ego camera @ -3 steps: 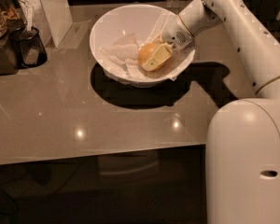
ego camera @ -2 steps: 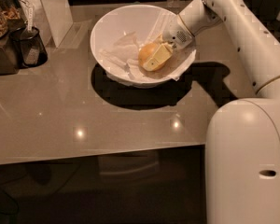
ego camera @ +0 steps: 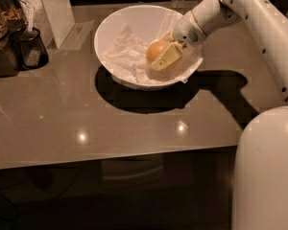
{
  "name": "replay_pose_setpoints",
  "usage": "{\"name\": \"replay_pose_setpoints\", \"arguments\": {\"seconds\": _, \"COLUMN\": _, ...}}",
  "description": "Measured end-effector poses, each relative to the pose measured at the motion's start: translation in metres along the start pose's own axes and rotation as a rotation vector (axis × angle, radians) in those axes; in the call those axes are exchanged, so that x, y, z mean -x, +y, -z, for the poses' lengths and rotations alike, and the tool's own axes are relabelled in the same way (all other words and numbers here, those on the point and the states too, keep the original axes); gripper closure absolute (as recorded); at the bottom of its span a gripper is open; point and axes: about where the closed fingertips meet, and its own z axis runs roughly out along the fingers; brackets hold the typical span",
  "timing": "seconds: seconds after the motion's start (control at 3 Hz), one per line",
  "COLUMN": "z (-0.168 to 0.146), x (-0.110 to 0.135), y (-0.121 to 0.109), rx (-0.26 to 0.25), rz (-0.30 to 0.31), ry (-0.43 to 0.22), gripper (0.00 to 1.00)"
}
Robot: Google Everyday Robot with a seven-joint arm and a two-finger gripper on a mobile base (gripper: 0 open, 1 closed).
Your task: Pick orange from white bowl
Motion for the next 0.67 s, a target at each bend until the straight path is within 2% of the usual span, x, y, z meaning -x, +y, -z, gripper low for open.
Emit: {"name": "replay_pose_setpoints", "arguments": {"seconds": 0.67, "z": 0.0107, "x": 0.015, "y": 0.0057, "rx": -0.044, "rz": 0.056, "ry": -0.027, "gripper": 1.0}}
